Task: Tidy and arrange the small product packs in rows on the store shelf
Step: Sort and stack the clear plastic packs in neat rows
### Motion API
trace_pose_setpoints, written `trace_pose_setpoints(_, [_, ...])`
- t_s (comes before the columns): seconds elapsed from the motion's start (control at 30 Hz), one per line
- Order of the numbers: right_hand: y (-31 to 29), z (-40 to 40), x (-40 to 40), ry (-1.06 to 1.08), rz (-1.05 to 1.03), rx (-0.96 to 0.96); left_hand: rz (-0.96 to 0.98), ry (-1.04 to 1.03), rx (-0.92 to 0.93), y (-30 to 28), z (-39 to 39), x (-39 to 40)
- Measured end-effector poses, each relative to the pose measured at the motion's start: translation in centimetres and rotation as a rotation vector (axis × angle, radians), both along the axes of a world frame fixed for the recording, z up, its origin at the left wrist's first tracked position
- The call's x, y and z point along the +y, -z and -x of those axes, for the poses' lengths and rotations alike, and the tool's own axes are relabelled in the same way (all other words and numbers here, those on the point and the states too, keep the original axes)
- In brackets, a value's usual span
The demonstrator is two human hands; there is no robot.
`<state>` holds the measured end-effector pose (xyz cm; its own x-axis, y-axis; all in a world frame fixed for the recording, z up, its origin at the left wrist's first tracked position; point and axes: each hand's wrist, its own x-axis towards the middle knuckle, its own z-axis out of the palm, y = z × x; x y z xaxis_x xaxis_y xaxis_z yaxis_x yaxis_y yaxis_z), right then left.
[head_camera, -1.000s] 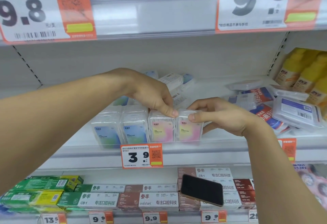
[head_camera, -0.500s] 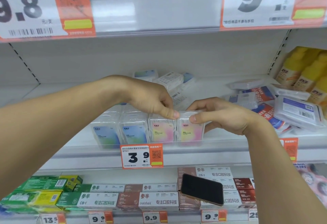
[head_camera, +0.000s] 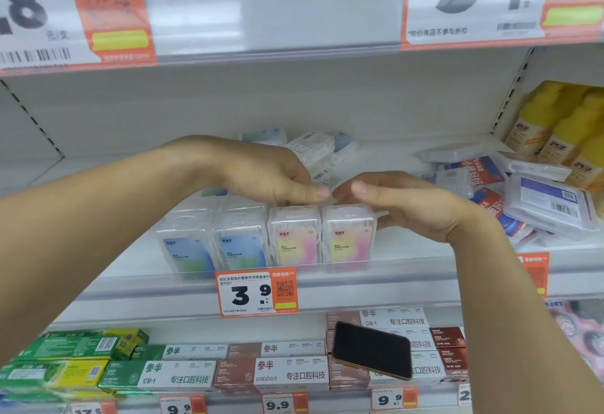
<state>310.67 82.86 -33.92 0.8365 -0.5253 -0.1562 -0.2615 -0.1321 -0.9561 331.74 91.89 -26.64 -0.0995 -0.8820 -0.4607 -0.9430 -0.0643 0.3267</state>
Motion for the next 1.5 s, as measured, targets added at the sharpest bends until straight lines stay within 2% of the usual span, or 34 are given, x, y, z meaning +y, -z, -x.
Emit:
trace_pose_setpoints(0.07, [0.0,-0.4,-0.7,0.208,-0.006,-0.096,0.067,-0.095,0.120,-0.1,-0.7,-0.6])
trace_pose_setpoints(0.13, [0.5,-1.3,-1.7,0.449,0.018,-0.147,0.225,-0.184,0.168,0.4,-1.9,-1.8])
trace_pose_setpoints(0.23, [1.9,-2.9,-3.3,0.618,0.198,-0.026,0.426,-0.242,0.026,1.3,-3.7,-4.3])
trace_pose_setpoints(0.33, [3.0,-4.5,-4.0,0.574,0.352,0.129,0.469,-0.251,-0.080,2.3,-4.5,-6.1])
trace_pose_setpoints(0.47, [4.1,-6.5,-4.6,0.431,0.411,0.409,0.380,-0.195,-0.165,3.9,-4.9,-7.4])
trace_pose_setpoints(0.5, [4.3,-6.8,-4.8,0.414,0.411,0.429,0.373,-0.185,-0.170,4.3,-5.0,-7.8])
trace_pose_setpoints(0.67, [4.2,-5.9,-5.3,0.341,0.316,0.257,0.413,-0.249,-0.146,5.1,-4.9,-9.3])
trace_pose_setpoints(0.83, [3.1,-3.9,-5.3,0.477,0.084,-0.121,0.482,-0.252,-0.196,5.9,-5.1,-9.7])
trace_pose_setpoints(0.9, [2.8,-2.9,-5.4,0.473,0.201,-0.188,0.491,-0.255,-0.190,6.1,-5.0,-9.6])
trace_pose_setpoints(1.0, [2.8,-1.4,-5.2,0.413,0.270,-0.154,0.516,-0.285,-0.141,6.1,-4.9,-9.3])
trace_pose_setpoints(1.1, [2.5,-0.2,-4.8,0.316,0.274,-0.010,0.544,-0.315,-0.089,5.7,-4.9,-8.9])
trace_pose_setpoints(1.2, [1.7,0.5,-4.4,0.271,0.173,0.075,0.561,-0.330,-0.015,5.1,-5.2,-8.2])
trace_pose_setpoints(1.27, [1.5,0.6,-4.2,0.300,0.116,0.057,0.570,-0.344,0.035,4.7,-5.4,-7.7])
trace_pose_setpoints(1.33, [1.6,0.5,-4.1,0.348,0.148,0.064,0.593,-0.390,0.109,4.3,-5.6,-7.4])
trace_pose_setpoints(1.4, [1.7,0.3,-4.1,0.398,0.154,0.044,0.599,-0.460,0.231,3.7,-5.7,-7.2])
trace_pose_setpoints(1.5, [1.4,0.3,-4.0,0.479,0.053,-0.075,0.564,-0.560,0.435,2.9,-5.8,-7.2])
